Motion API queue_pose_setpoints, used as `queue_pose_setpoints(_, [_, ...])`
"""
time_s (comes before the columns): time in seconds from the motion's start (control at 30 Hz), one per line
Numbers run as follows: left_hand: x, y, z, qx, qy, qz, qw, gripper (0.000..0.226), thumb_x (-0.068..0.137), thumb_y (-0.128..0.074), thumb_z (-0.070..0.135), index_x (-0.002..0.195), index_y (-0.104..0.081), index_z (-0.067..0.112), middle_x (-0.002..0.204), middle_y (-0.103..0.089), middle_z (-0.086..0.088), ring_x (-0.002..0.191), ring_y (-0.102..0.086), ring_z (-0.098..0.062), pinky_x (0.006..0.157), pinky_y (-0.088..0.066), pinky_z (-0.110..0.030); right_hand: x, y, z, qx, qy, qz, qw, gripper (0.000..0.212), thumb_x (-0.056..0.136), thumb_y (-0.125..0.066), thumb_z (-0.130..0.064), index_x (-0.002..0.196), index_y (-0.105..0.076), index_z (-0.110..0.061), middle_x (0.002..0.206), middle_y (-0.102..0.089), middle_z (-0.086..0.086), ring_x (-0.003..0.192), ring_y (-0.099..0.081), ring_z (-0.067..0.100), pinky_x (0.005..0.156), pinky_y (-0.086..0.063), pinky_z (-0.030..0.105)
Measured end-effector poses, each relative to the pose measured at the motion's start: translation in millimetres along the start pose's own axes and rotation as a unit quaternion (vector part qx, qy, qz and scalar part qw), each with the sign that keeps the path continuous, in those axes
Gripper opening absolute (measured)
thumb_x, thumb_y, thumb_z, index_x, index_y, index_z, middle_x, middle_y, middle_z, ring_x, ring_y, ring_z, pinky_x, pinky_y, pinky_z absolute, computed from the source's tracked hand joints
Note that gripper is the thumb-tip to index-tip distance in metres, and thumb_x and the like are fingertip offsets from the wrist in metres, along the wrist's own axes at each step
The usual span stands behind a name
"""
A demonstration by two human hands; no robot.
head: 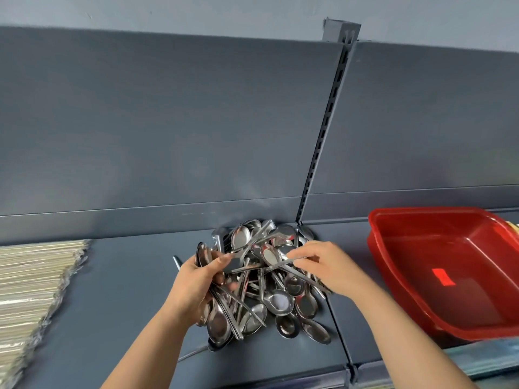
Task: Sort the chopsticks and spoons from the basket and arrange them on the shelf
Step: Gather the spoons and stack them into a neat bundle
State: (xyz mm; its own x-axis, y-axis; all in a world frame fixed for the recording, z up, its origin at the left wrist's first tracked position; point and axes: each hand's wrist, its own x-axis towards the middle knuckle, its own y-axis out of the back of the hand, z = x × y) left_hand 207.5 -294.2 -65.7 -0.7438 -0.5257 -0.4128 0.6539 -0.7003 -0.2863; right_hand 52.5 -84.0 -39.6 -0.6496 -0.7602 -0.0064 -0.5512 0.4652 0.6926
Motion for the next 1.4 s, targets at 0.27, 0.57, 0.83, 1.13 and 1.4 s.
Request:
queue_pose_setpoints(0.27, [-2.6,6.2,-5.4,-0.017,0.015,0.002,1.0,0.038,0.08,-0.074,0.006,0.109,-0.057,-0.013,0.05,-0.04,0.0,0.043,-0.039,-0.011,0.052,-0.053,-0.031,2.5,20.7,-17.6,0.057,-0.033,0.084,0.994,0.02,0.092,-0.054,-0.014,0.083,-0.062,-0.031,0.072,-0.063,-0.01,0.06,-0.05,0.001,0.06,-0.039,0.017])
queue_pose_setpoints(0.57, [-19.8,-29.3,-3.3,-0.075,0.002,-0.097,0.992,0.039,0.064,-0.081,0.026,0.091,-0.059,0.009,0.05,-0.035,0.006,0.044,-0.037,-0.008,0.048,-0.046,-0.022,-3.4,23.8,-41.1,0.244,-0.052,0.105,0.963,0.019,0.092,-0.052,0.0,0.082,-0.063,-0.012,0.058,-0.051,-0.004,0.053,-0.043,0.01,0.056,-0.038,0.022])
queue_pose_setpoints(0.83, [0.9,-3.3,16.5,-0.094,-0.048,0.064,0.992,0.008,0.094,-0.054,0.009,0.093,-0.061,0.004,0.072,-0.067,-0.008,0.056,-0.066,-0.016,0.052,-0.052,-0.026,18.7,-17.7,-35.1,0.122,-0.049,0.011,0.991,0.016,0.096,-0.054,-0.023,0.095,-0.07,-0.024,0.086,-0.07,-0.018,0.08,-0.062,-0.007,0.072,-0.044,0.005])
queue_pose_setpoints(1.13, [0.5,36.5,18.5,-0.113,0.014,0.023,0.993,0.01,0.095,-0.048,0.008,0.086,-0.048,0.004,0.06,-0.047,-0.009,0.053,-0.047,-0.022,0.058,-0.056,-0.04,90.5,-38.2,-9.7,-0.264,0.043,-0.039,0.963,0.021,0.09,-0.062,-0.021,0.108,-0.07,-0.029,0.113,-0.06,-0.007,0.112,-0.046,0.018,0.097,-0.041,0.036])
queue_pose_setpoints(1.4, [4.9,26.8,14.0,-0.063,0.003,0.003,0.998,0.03,0.079,-0.074,0.024,0.091,-0.056,0.003,0.062,-0.033,-0.004,0.052,-0.041,-0.012,0.065,-0.056,-0.031,83.5,-19.1,-20.8,-0.087,0.079,0.018,0.993,0.015,0.091,-0.065,-0.022,0.101,-0.077,-0.022,0.088,-0.068,-0.011,0.085,-0.06,0.007,0.081,-0.047,0.027])
